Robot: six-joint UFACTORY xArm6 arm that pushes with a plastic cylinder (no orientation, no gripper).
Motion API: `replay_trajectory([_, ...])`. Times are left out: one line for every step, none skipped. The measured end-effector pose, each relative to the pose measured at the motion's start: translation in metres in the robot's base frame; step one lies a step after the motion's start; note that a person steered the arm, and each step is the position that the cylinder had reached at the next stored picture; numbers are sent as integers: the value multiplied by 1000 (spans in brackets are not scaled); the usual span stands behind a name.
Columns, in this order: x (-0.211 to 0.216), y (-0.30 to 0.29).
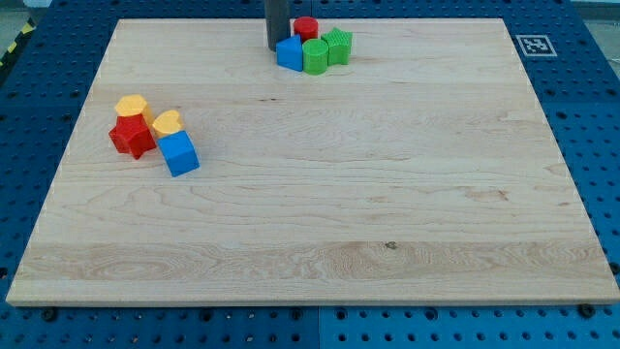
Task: Push blue triangle a bit right
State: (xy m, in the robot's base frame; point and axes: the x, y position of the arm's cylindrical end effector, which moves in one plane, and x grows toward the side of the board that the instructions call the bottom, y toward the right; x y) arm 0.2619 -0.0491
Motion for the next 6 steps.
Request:
replay_trajectory([19, 0])
replay_trajectory([25, 0])
replay_trajectory([21, 0])
replay_trajectory([11, 0])
replay_trajectory([23, 0])
replay_trajectory([42, 10])
